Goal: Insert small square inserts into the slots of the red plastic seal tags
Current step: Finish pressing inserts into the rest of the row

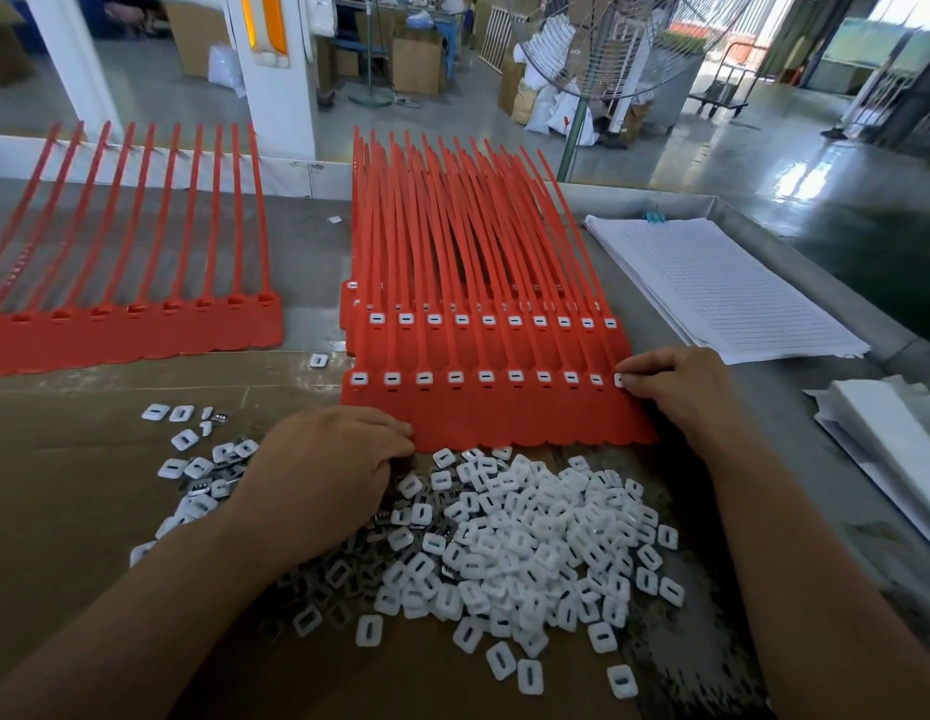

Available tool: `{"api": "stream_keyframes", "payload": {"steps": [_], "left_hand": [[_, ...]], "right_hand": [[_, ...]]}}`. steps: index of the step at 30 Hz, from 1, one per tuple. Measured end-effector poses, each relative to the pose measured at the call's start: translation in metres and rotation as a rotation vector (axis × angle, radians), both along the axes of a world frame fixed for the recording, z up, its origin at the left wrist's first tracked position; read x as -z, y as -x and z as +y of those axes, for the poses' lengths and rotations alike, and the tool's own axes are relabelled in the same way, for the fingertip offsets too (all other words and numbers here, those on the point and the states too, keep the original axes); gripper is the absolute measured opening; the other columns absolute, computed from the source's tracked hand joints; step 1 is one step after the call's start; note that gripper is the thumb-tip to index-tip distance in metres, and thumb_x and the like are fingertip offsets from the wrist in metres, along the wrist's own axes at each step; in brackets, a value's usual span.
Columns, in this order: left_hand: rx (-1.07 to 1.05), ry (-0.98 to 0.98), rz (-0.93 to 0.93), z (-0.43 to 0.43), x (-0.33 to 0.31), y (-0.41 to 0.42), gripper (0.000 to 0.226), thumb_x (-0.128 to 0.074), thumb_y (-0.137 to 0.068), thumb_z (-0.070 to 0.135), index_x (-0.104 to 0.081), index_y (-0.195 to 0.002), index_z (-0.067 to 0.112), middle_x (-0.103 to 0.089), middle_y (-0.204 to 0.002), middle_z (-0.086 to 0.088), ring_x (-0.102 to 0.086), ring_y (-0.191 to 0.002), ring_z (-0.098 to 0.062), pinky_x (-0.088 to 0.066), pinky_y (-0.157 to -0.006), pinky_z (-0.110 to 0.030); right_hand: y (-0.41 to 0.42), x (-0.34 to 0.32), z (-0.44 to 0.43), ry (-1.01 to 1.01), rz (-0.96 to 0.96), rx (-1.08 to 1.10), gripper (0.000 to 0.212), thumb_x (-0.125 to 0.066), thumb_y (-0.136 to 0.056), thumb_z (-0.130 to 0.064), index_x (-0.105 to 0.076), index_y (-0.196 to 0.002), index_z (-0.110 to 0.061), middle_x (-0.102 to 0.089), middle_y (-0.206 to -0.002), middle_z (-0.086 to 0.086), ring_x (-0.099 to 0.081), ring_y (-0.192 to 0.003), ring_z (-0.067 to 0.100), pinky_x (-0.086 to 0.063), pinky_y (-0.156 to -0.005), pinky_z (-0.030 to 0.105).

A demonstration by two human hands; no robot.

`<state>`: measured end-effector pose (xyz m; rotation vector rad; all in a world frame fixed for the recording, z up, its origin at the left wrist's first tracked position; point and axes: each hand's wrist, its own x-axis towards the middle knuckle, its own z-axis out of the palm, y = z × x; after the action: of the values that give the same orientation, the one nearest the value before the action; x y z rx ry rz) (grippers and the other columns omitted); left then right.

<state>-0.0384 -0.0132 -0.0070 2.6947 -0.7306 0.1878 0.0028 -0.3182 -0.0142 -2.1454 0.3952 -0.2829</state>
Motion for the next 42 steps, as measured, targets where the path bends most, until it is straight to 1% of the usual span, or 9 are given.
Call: {"api": "stream_keyframes", "payload": {"steps": [2,6,16,21,27,30,35,39,42], "left_hand": [[-0.006,0.001,0.007,-0.0001,-0.0006,0.0009,0.032,-0.050,-0.085,0.010,-0.068,-0.106,0.027,-0.061,-0.118,0.016,-0.056,-0.108,-0.004,-0.035,-0.087,-0.019],[0.009,-0.013,0.005,0.0005,-0.0001,-0.0012,0.036,-0.042,-0.089,0.018,-0.061,-0.115,0.035,-0.053,-0.125,0.023,-0.048,-0.114,0.004,-0.033,-0.090,-0.015],[0.002,-0.012,-0.006,0.0018,0.0014,-0.0012,0.035,-0.046,-0.087,0.016,-0.064,-0.111,0.033,-0.056,-0.122,0.022,-0.051,-0.111,0.003,-0.031,-0.087,-0.013],[0.003,-0.016,-0.003,0.0025,0.0008,0.0002,0.034,-0.048,-0.087,0.015,-0.065,-0.110,0.032,-0.058,-0.120,0.020,-0.052,-0.110,0.001,-0.033,-0.088,-0.015],[0.006,-0.020,0.002,0.0016,0.0003,0.0003,0.034,-0.046,-0.088,0.017,-0.063,-0.112,0.033,-0.055,-0.123,0.022,-0.050,-0.112,0.003,-0.032,-0.090,-0.015],[0.000,-0.027,0.007,0.0016,0.0006,0.0014,0.034,-0.048,-0.087,0.015,-0.065,-0.110,0.031,-0.058,-0.121,0.020,-0.052,-0.111,0.001,-0.031,-0.087,-0.014],[0.003,-0.029,0.010,0.0012,0.0008,0.0014,0.034,-0.046,-0.088,0.016,-0.064,-0.112,0.033,-0.056,-0.123,0.021,-0.051,-0.112,0.002,-0.034,-0.091,-0.016],[0.001,-0.031,0.020,0.0009,0.0004,0.0017,0.035,-0.044,-0.089,0.018,-0.062,-0.114,0.034,-0.054,-0.124,0.023,-0.049,-0.114,0.004,-0.035,-0.094,-0.017],[0.003,-0.040,0.019,0.0002,-0.0003,0.0016,0.035,-0.043,-0.090,0.018,-0.062,-0.114,0.035,-0.054,-0.125,0.023,-0.048,-0.114,0.004,-0.034,-0.094,-0.016]], "right_hand": [[0.0004,-0.0008,0.0003,-0.016,0.002,0.000,0.016,-0.072,-0.073,-0.004,-0.072,-0.075,-0.020,-0.063,-0.067,-0.007,-0.055,-0.064,0.006,-0.040,-0.063,0.020],[0.0009,-0.0025,0.0006,-0.034,-0.007,-0.005,0.025,-0.072,-0.073,-0.005,-0.067,-0.066,-0.029,-0.063,-0.066,-0.009,-0.054,-0.061,0.002,-0.035,-0.056,0.016],[0.0011,-0.0021,0.0019,-0.020,-0.017,0.004,0.014,-0.069,-0.076,-0.005,-0.069,-0.075,-0.019,-0.063,-0.068,-0.006,-0.052,-0.061,0.004,-0.037,-0.057,0.018],[0.0021,-0.0039,0.0031,-0.015,0.005,-0.029,0.017,-0.070,-0.076,-0.003,-0.068,-0.076,-0.020,-0.062,-0.068,-0.008,-0.053,-0.060,0.000,-0.036,-0.054,0.013],[0.0036,-0.0031,0.0036,-0.044,-0.025,-0.001,0.024,-0.072,-0.073,-0.003,-0.067,-0.069,-0.026,-0.064,-0.069,-0.007,-0.056,-0.063,0.003,-0.038,-0.059,0.017],[0.0038,-0.0022,0.0034,-0.059,-0.017,0.001,0.021,-0.072,-0.073,-0.003,-0.069,-0.074,-0.024,-0.065,-0.071,-0.007,-0.058,-0.065,0.004,-0.040,-0.060,0.018],[0.0027,-0.0020,0.0034,-0.050,-0.021,0.032,0.022,-0.073,-0.072,-0.003,-0.065,-0.073,-0.024,-0.063,-0.072,-0.005,-0.056,-0.063,0.006,-0.038,-0.057,0.018],[0.0034,-0.0043,0.0050,-0.111,-0.024,0.049,0.021,-0.071,-0.073,-0.001,-0.064,-0.073,-0.021,-0.061,-0.070,-0.007,-0.053,-0.059,0.003,-0.039,-0.045,0.009],[0.0038,-0.0064,0.0052,-0.175,-0.011,0.063,0.022,-0.070,-0.073,0.001,-0.064,-0.073,-0.020,-0.062,-0.072,-0.004,-0.054,-0.061,0.006,-0.042,-0.053,0.018]]}}
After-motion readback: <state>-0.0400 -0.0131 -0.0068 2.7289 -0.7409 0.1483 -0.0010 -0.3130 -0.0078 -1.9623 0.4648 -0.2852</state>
